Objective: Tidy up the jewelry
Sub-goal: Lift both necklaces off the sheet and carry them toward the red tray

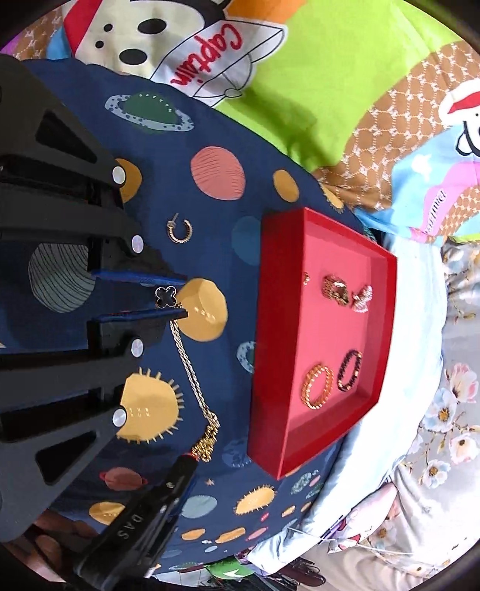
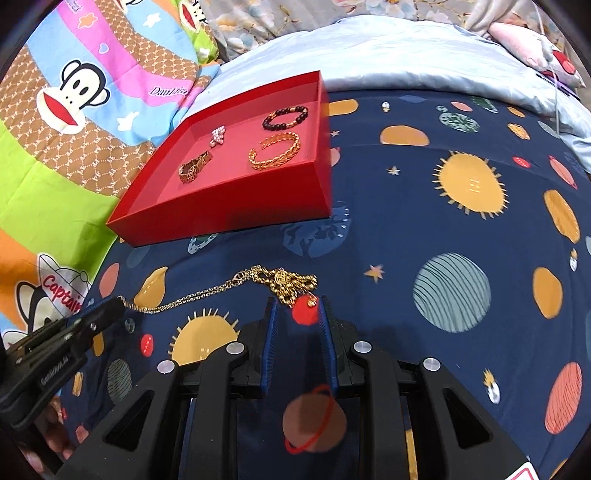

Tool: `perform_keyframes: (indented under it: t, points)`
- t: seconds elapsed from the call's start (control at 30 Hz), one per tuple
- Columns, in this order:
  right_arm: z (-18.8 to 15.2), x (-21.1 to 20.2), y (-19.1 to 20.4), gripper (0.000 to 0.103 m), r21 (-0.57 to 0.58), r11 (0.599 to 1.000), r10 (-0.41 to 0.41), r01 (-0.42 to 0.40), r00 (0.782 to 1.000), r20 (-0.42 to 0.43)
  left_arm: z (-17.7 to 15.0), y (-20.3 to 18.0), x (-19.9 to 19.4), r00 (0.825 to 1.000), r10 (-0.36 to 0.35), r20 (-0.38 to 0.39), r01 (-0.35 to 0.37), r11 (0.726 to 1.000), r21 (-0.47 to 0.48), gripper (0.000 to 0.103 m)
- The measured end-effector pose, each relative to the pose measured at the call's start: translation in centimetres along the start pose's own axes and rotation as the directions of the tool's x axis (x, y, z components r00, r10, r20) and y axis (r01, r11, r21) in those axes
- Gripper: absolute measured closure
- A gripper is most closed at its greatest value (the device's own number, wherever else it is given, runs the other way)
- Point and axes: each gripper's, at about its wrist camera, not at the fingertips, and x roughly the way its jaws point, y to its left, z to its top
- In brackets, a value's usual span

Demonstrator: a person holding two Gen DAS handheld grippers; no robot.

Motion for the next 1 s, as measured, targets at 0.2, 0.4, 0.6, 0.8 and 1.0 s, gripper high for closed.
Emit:
perform_keyframes:
  t: [0.2,0.4,0.6,0.8,1.0]
  points:
    - [0.6,0.8,1.1,0.081,-0.054,0.998,-0.027,0.027,1.000,0.004,-0.1,0.2,0.5,1.000,-0.005,-0.010,0.005,1.000,-0.004,0.091]
    - [0.7,1.1,1.6,0.096,-0.103,0.991,-0.079,0.080,0.997,0.012,-0.1,0.1,0.7,1.000,-0.016,-0.014,0.016,1.000,-0.007,0.091]
    - [0.6,0.3,1.2,0.097,-0.082,0.993,-0.081,0.083,0.996,0.023,0.2,-0.2,0.0,1.000,-0.020,-0.003,0.020,1.000,-0.006,0.091]
    - [0.9,-2.5,1.1,0.097,-0.067,0.995,-0.063,0.067,0.996,0.070,0.9,-0.4,-1.8,0.999,-0.036,0.032,0.036,0.999,-0.004,0.091]
    - [1.4,-5.0,1.0,0.097,-0.057,0.997,-0.052,0.058,0.993,0.109,1.7,-1.0,-3.8,0.996,-0.051,0.068,0.050,0.999,0.009,0.091]
